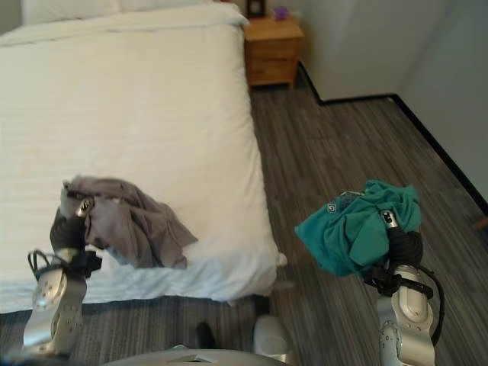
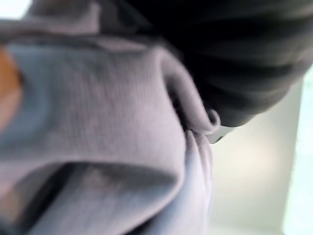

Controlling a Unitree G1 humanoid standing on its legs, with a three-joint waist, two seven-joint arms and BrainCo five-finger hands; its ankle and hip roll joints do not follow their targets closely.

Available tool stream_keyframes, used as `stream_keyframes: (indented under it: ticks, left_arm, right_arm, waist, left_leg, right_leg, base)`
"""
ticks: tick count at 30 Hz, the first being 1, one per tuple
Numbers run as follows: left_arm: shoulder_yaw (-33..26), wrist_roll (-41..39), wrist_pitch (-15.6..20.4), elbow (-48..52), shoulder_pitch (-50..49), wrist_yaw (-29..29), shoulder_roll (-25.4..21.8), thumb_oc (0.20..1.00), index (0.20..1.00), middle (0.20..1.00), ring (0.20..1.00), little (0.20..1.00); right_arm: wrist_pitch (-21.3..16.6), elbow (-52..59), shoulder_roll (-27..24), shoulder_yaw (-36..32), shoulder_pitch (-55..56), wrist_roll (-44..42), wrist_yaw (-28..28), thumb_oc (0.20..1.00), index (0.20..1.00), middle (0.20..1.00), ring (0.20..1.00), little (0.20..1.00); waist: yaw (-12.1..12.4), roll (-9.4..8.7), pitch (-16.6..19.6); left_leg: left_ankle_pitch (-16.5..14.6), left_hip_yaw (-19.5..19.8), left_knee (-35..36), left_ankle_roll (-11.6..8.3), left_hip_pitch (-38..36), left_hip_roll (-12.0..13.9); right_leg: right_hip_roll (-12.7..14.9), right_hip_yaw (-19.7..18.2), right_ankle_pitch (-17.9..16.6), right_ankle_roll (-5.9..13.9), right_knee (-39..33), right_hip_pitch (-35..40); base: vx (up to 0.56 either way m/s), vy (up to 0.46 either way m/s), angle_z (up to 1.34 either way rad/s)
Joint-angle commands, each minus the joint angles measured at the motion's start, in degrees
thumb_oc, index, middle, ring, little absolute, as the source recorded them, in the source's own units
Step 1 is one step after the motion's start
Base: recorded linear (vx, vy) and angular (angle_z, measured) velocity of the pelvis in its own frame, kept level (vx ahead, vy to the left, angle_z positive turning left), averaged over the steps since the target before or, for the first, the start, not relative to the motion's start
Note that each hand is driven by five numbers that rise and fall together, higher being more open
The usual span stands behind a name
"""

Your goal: Pick up bed clothes into laundry basket.

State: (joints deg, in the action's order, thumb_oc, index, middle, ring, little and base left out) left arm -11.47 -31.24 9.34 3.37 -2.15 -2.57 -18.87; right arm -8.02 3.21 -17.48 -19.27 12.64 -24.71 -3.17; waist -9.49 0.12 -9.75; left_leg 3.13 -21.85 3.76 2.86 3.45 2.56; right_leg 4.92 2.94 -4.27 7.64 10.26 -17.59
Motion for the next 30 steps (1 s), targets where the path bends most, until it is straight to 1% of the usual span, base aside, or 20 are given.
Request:
stream_keyframes:
  ticks: [1, 2, 3, 5, 6, 7, 8, 9, 11, 12, 13, 14, 15, 17, 19, 21, 23, 24, 26, 30]
  left_arm:
    - [-4.3, 0.4, 6.3, 5.7, 1.2, -0.9, -4.4, 0.2, 0.2, 0.2, 0.2, 0.2]
    - [-4.4, 0.4, 6.3, 5.8, 1.1, -0.9, -4.3, 0.2, 0.2, 0.2, 0.2, 0.2]
    - [-5.8, 0.8, 6.5, 5.6, -0.9, -1.2, -3.8, 0.2, 0.2, 0.2, 0.2, 0.2]
    - [-6.7, 1.4, 6.2, 5.9, -3.4, -1.5, -3.5, 0.2, 0.2, 0.2, 0.2, 0.2]
    - [-6.6, 0.6, 5.8, 5.7, -3.9, -1.2, -3.3, 0.2, 0.2, 0.2, 0.2, 0.2]
    - [-7.0, 0.4, 5.3, 5.9, -5.1, -0.7, -1.8, 0.2, 0.2, 0.2, 0.2, 0.2]
    - [-6.8, -0.8, 5.1, 6.6, -6.6, 0.2, -0.4, 0.2, 0.2, 0.2, 0.2, 0.2]
    - [-6.1, -1.7, 4.7, 6.1, -7.2, 0.5, 0.7, 0.2, 0.2, 0.2, 0.2, 0.2]
    - [-4.6, -1.9, 3.9, 4.4, -8.0, 1.3, 1.9, 0.2, 0.2, 0.2, 0.2, 0.2]
    - [-4.0, -1.4, 4.0, 3.3, -8.2, 1.5, 2.2, 0.2, 0.2, 0.2, 0.2, 0.2]
    - [-3.7, -1.3, 3.8, 2.3, -8.2, 1.5, 2.5, 0.2, 0.2, 0.2, 0.2, 0.2]
    - [-3.8, -0.8, 3.4, 2.0, -8.8, 1.4, 2.7, 0.2, 0.2, 0.2, 0.2, 0.2]
    - [-3.8, -0.8, 3.4, 2.0, -8.8, 1.4, 2.8, 0.2, 0.2, 0.2, 0.2, 0.2]
    - [-5.2, 0.7, 3.2, 3.2, -10.9, 2.9, 2.1, 0.2, 0.2, 0.2, 0.2, 0.2]
    - [-6.0, -0.2, 3.0, 3.3, -11.2, 2.9, 2.6, 0.2, 0.2, 0.2, 0.2, 0.2]
    - [-6.0, -0.4, 2.7, 3.6, -11.2, 3.4, 2.6, 0.2, 0.2, 0.2, 0.2, 0.2]
    - [-5.6, 0.0, 2.7, 3.5, -10.8, 3.4, 2.3, 0.2, 0.2, 0.2, 0.2, 0.2]
    - [-4.6, 0.7, 2.6, 4.1, -10.3, 3.9, 1.7, 0.2, 0.2, 0.2, 0.2, 0.2]
    - [-4.0, 0.9, 2.9, 4.0, -10.6, 4.1, 1.8, 0.2, 0.2, 0.2, 0.2, 0.2]
    - [-4.1, 1.2, 2.8, 4.6, -11.8, 4.2, 1.8, 0.2, 0.2, 0.2, 0.2, 0.2]
  right_arm:
    - [-4.2, 4.6, -0.7, 0.8, -2.4, 0.4, 0.1, 0.2, 0.2, 0.2, 0.2, 0.2]
    - [-4.2, 4.6, -0.7, 0.9, -2.4, 0.4, 0.1, 0.2, 0.2, 0.2, 0.2, 0.2]
    - [-3.6, 4.2, -1.5, 1.9, -4.1, 1.3, -0.7, 0.2, 0.2, 0.2, 0.2, 0.2]
    - [-3.9, 3.8, -2.5, 3.4, -7.7, 1.6, -1.9, 0.2, 0.2, 0.2, 0.2, 0.2]
    - [-3.6, 3.8, -2.7, 4.1, -8.0, 1.7, -1.9, 0.2, 0.2, 0.2, 0.2, 0.2]
    - [-3.2, 4.2, -2.6, 4.2, -7.2, 1.2, -1.1, 0.2, 0.2, 0.2, 0.2, 0.2]
    - [-3.0, 4.8, -3.2, 3.9, -6.2, 1.0, -0.7, 0.2, 0.2, 0.2, 0.2, 0.2]
    - [-3.0, 5.1, -4.0, 4.0, -6.1, 1.2, -0.4, 0.2, 0.2, 0.2, 0.2, 0.2]
    - [-2.6, 4.8, -5.7, 4.0, -5.8, 1.7, 0.1, 0.2, 0.2, 0.2, 0.2, 0.2]
    - [-2.3, 4.4, -7.0, 4.3, -5.9, 2.4, 0.3, 0.2, 0.2, 0.2, 0.2, 0.2]
    - [-2.1, 3.9, -7.4, 4.6, -6.4, 1.7, 0.6, 0.2, 0.2, 0.2, 0.2, 0.2]
    - [-1.9, 3.1, -7.2, 4.9, -6.5, 0.9, 0.9, 0.2, 0.2, 0.2, 0.2, 0.2]
    - [-2.0, 3.1, -7.3, 4.9, -6.5, 0.9, 0.9, 0.2, 0.2, 0.2, 0.2, 0.2]
    - [-1.2, 2.3, -7.7, 4.1, -3.7, 0.4, 3.0, 0.2, 0.2, 0.2, 0.2, 0.2]
    - [-1.1, 2.1, -8.3, 3.9, -3.1, 0.4, 3.4, 0.2, 0.2, 0.2, 0.2, 0.2]
    - [-1.1, 1.0, -8.1, 3.4, -2.4, -0.3, 3.8, 0.2, 0.2, 0.2, 0.2, 0.2]
    - [-1.1, 0.8, -7.9, 2.7, -1.9, 0.0, 3.6, 0.2, 0.2, 0.2, 0.2, 0.2]
    - [-1.4, 0.9, -7.2, 0.5, -0.5, 0.7, 3.0, 0.2, 0.2, 0.2, 0.2, 0.2]
    - [-1.5, 1.0, -6.8, 0.0, -0.1, 1.9, 2.2, 0.2, 0.2, 0.2, 0.2, 0.2]
    - [-1.1, 0.6, -5.7, 1.3, 0.4, 1.9, 3.0, 0.2, 0.2, 0.2, 0.2, 0.2]
  waist:
    - [2.9, 0.52, -0.2]
    - [3.0, 0.57, -0.2]
    - [5.4, -0.41, 1.3]
    - [8.9, -1.17, 1.9]
    - [10.3, -1.33, 1.4]
    - [10.7, -1.48, 1.3]
    - [10.9, -1.12, 1.0]
    - [11.0, -0.75, 0.1]
    - [10.8, 0.16, -2.0]
    - [11.6, 0.3, -3.7]
    - [12.0, -0.12, -4.6]
    - [11.9, -0.92, -4.6]
    - [11.7, -0.69, -4.5]
    - [10.9, -3.19, -3.1]
    - [10.7, -3.64, -2.2]
    - [9.8, -3.13, -0.1]
    - [9.3, -2.8, 0.6]
    - [7.2, -1.55, 2.4]
    - [6.6, -0.16, 3.4]
    - [6.5, -0.31, 3.8]
  left_leg:
    - [0.6, 3.5, 1.2, -1.23, 0.6, 1.6]
    - [0.9, 3.4, 1.2, -1.26, 0.6, 1.7]
    - [2.2, 0.8, 1.2, -0.94, 1.9, 1.2]
    - [4.0, -1.5, 1.2, -0.85, 4.3, 1.7]
    - [6.0, -1.3, 1.2, -1.83, 5.6, 2.5]
    - [7.5, -1.5, 1.2, -2.75, 7.2, 2.6]
    - [8.6, -1.0, 1.2, -3.7, 8.2, 3.1]
    - [9.7, -0.8, 0.9, -4.59, 9.5, 3.7]
    - [11.3, 1.2, 0.1, -6.12, 10.6, 4.8]
    - [11.4, 7.2, -2.0, -7.02, 11.1, 4.7]
    - [10.5, 13.5, -4.2, -7.89, 11.8, 3.6]
    - [9.0, 17.3, -6.1, -7.68, 11.0, 3.1]
    - [9.0, 17.5, -6.3, -7.66, 11.4, 3.3]
    - [3.0, 23.2, -13.2, -6.16, 7.2, 3.4]
    - [0.3, 24.9, -15.5, -5.85, 3.2, 3.9]
    - [-1.4, 24.7, -14.1, -5.4, -2.1, 4.9]
    - [-1.3, 23.6, -12.7, -5.61, -3.9, 5.7]
    - [-2.7, 20.2, -7.9, -6.09, -7.1, 6.4]
    - [-1.5, 19.1, -0.4, -6.95, -9.7, 5.7]
    - [-1.8, 19.3, 0.3, -6.45, -10.5, 4.6]
  right_leg:
    - [1.4, 7.1, 7.3, -2.0, 12.0, 12.2]
    - [1.2, 7.0, 7.1, -2.15, 12.0, 12.1]
    - [-0.1, 8.7, 8.7, -1.5, 14.7, 17.7]
    - [0.7, 11.0, 9.3, -1.63, 13.5, 21.6]
    - [-0.9, 10.9, 12.7, -3.54, 8.1, 24.7]
    - [-2.4, 9.0, 15.3, -4.49, -0.2, 27.1]
    - [-4.0, 7.8, 14.9, -5.34, -5.5, 29.3]
    - [-4.9, 7.3, 14.7, -5.97, -6.9, 29.5]
    - [-5.4, 7.5, 14.4, -6.37, -7.1, 30.1]
    - [-5.0, 6.6, 14.0, -6.91, -5.7, 29.0]
    - [-4.4, 6.4, 13.8, -7.17, -5.1, 27.9]
    - [-3.7, 6.3, 12.8, -7.01, -5.5, 27.2]
    - [-4.0, 6.4, 12.5, -7.04, -5.7, 27.0]
    - [-1.9, 5.3, 8.7, -6.45, -7.7, 25.2]
    - [-1.3, 4.9, 6.9, -5.92, -8.8, 25.0]
    - [-1.3, 4.9, 5.7, -5.52, -10.1, 24.4]
    - [-1.5, 5.1, 5.7, -5.41, -10.8, 24.6]
    - [-1.6, 6.3, 6.2, -5.13, -10.8, 24.4]
    - [-2.2, 6.7, 5.9, -4.85, -11.1, 24.4]
    - [-1.4, 6.0, 4.6, -4.18, -11.2, 24.1]
  base:
    - [-0.15, 0.064, -1.09]
    - [-0.23, 0.017, -1.01]
    - [-0.28, -0.003, -0.71]
    - [-0.4, -0.112, -0.75]
    - [-0.44, -0.24, -1.13]
    - [-0.43, -0.256, -0.96]
    - [-0.46, -0.233, -0.27]
    - [-0.42, -0.185, -0.04]
    - [-0.44, -0.119, 0.13]
    - [-0.46, -0.073, 0.09]
    - [-0.45, -0.063, -0.11]
    - [-0.28, -0.039, -0.51]
    - [-0.33, -0.044, -0.34]
    - [-0.3, -0.042, 0.02]
    - [-0.17, -0.001, -0.19]
    - [-0.08, 0.055, -0.4]
    - [-0.02, 0.109, -0.18]
    - [-0.01, 0.189, 0.29]
    - [0.0, 0.178, 0.47]
    - [-0.05, 0.114, 0.24]
